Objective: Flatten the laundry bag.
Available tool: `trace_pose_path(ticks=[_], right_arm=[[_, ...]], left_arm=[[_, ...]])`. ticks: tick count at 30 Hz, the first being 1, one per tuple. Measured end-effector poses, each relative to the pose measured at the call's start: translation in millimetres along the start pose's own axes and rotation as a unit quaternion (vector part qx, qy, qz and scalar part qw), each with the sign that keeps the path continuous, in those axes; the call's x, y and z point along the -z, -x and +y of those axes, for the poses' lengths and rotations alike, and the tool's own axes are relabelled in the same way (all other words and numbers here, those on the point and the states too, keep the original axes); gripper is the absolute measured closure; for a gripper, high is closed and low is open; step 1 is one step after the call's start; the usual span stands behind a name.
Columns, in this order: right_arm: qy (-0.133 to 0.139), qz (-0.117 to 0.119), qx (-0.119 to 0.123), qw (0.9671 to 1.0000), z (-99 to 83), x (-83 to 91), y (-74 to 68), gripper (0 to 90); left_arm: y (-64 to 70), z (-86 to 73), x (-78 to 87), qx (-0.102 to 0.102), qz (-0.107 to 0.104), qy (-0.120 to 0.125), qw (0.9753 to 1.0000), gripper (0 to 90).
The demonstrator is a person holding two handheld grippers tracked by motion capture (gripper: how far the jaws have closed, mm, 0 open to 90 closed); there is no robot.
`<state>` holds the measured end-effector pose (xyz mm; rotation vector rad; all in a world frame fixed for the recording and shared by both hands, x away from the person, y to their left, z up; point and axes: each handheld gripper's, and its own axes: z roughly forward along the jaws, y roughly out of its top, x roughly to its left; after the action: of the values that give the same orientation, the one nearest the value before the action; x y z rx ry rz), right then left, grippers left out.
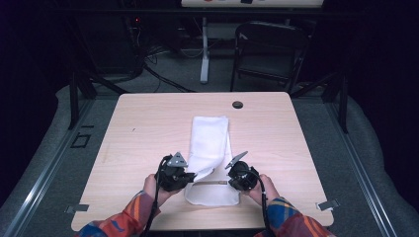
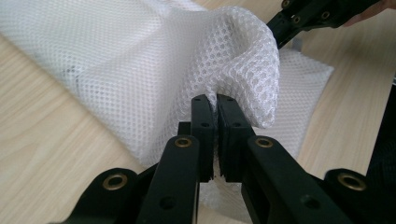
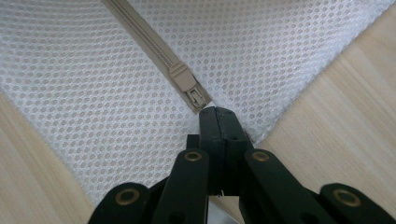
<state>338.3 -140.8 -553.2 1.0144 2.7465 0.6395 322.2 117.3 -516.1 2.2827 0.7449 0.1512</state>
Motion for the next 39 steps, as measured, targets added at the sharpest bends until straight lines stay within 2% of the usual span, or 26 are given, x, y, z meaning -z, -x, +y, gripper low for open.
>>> trace_pose_path(ticks=[1, 2, 10, 13, 16, 18, 19, 21, 25, 28, 30, 31, 32, 33, 39], right_arm=[[0.001, -0.002, -0.007, 1.0, -0.5, 0.0, -0.1, 90.0], [-0.007, -0.002, -0.003, 1.0, -0.3, 1.2, 1.0, 90.0], [-0.014, -0.008, -0.014, 0.9998, -2.3, 3.0, 3.4, 90.0], [-0.007, -0.012, -0.023, 0.9996, -3.3, 2.2, 3.0, 90.0], [-0.015, -0.017, -0.022, 0.9995, -3.4, 3.7, 4.4, 90.0], [-0.018, -0.02, -0.028, 0.9993, -4.2, 4.4, 5.7, 90.0], [-0.01, -0.022, -0.037, 0.999, -5.0, 3.6, 5.1, 90.0], [-0.017, -0.025, -0.035, 0.9989, -5.1, 4.9, 6.0, 90.0], [-0.017, -0.026, -0.039, 0.9987, -6.0, 5.3, 6.1, 90.0], [-0.013, -0.03, -0.041, 0.9986, -6.6, 4.8, 5.4, 90.0], [-0.02, -0.034, -0.036, 0.9986, -6.6, 5.9, 4.9, 90.0], [-0.015, -0.034, -0.039, 0.9985, -7.2, 5.3, 4.3, 90.0], [-0.017, -0.035, -0.038, 0.9985, -7.5, 5.7, 4.0, 90.0], [-0.017, -0.034, -0.039, 0.9985, -8.1, 6.1, 3.8, 90.0], [-0.02, -0.03, -0.041, 0.9985, -10.6, 7.8, 3.3, 90.0]], left_arm=[[-1.3, -0.8, 1.5, 0.001, 0.002, -0.001, 1.0, 86.5], [-1.9, -1.5, 2.4, 0.002, 0.005, -0.001, 1.0, 86.5], [-10.1, -9.2, 12.4, 0.013, 0.02, -0.002, 0.9997, 86.8], [-12.2, -11.6, 15.5, 0.016, 0.027, -0.002, 0.9995, 86.9], [-13.4, -14.5, 17.6, 0.018, 0.03, -0.007, 0.9994, 87.0], [-13.6, -16.1, 19.1, 0.018, 0.031, -0.013, 0.9993, 87.1], [-13.7, -17.4, 20.1, 0.019, 0.032, -0.015, 0.9992, 87.2], [-13.9, -19.6, 21.2, 0.017, 0.033, -0.027, 0.9989, 87.3], [-14.2, -25.9, 21.2, 0.021, 0.03, -0.047, 0.9982, 87.3], [-13.7, -28.1, 19.7, 0.017, 0.034, -0.063, 0.9973, 87.3], [-13.3, -29.3, 18.6, 0.019, 0.035, -0.07, 0.9967, 87.3], [-14.5, -29.7, 18.2, 0.019, 0.031, -0.075, 0.9965, 87.3], [-14.5, -30.4, 17.3, 0.025, 0.034, -0.076, 0.9962, 87.3], [-16.1, -30.6, 17.6, 0.025, 0.028, -0.079, 0.9962, 87.3], [-19.1, -33.4, 13.4, 0.037, 0.025, -0.097, 0.9943, 87.3]])
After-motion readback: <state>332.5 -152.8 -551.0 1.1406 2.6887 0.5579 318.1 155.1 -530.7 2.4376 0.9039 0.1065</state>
